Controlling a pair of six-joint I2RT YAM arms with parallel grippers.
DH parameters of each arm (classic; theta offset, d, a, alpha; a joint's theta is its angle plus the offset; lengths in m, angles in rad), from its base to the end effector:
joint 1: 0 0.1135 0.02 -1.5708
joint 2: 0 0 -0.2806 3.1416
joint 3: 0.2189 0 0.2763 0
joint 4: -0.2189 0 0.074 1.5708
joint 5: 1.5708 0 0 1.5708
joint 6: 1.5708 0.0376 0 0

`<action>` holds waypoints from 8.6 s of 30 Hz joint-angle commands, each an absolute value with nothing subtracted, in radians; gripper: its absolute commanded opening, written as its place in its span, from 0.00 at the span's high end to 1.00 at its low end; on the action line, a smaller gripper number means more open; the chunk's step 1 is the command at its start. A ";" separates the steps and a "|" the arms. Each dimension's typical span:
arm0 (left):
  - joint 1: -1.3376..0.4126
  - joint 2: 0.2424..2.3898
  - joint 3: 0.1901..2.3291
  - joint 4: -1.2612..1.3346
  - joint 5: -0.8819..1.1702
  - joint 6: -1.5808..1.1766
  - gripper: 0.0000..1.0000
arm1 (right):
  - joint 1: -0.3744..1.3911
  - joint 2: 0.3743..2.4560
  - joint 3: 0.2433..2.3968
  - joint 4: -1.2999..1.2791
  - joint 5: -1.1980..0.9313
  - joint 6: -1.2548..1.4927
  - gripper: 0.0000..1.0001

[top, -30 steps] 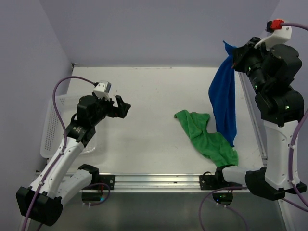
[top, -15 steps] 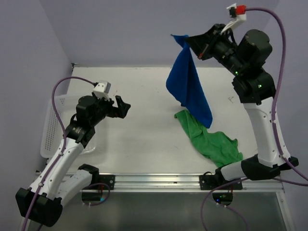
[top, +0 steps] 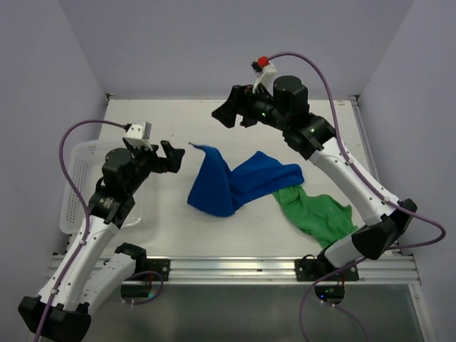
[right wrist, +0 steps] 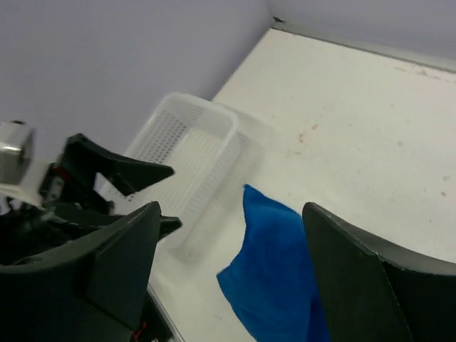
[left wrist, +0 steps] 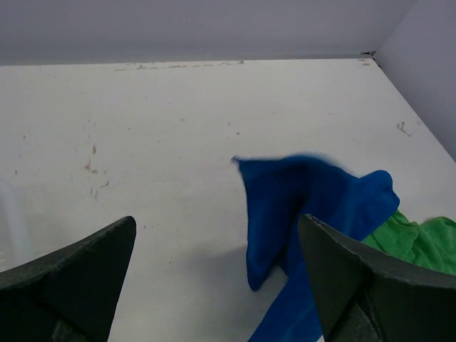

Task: Roll the towels
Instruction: Move the towel to the center of the board, then flatten the towel

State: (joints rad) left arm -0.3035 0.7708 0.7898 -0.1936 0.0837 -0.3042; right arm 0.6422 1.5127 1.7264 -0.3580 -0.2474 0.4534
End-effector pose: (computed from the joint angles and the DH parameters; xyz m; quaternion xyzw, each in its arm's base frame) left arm 0.1871 -0.0619 0.3547 0.0266 0.7654 -0.2227 0.6032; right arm 0.2859 0.2253 0.4936 -0.1511 0.7395 0.4178 0.5057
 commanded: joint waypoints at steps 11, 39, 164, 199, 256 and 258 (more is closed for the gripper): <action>-0.308 0.824 0.796 -0.175 0.090 -0.330 0.00 | 0.502 1.053 1.156 -0.733 0.482 0.673 0.52; -0.307 0.876 0.796 -0.170 0.183 -0.342 0.00 | 0.354 1.264 0.646 -0.529 0.253 0.778 0.82; -0.861 0.986 0.311 -0.158 -0.255 -1.020 0.22 | 0.198 1.451 1.059 -0.603 0.295 0.569 1.00; -0.865 0.874 0.295 -0.377 -0.322 -1.108 0.44 | 0.021 1.158 0.653 -0.393 0.064 0.643 1.00; -0.680 1.042 0.838 -0.367 -0.448 -0.793 1.00 | 0.014 0.977 0.793 -0.552 0.072 0.641 1.00; -0.652 1.051 0.842 -0.348 -0.398 -0.784 1.00 | 0.012 0.982 0.810 -0.551 0.069 0.643 1.00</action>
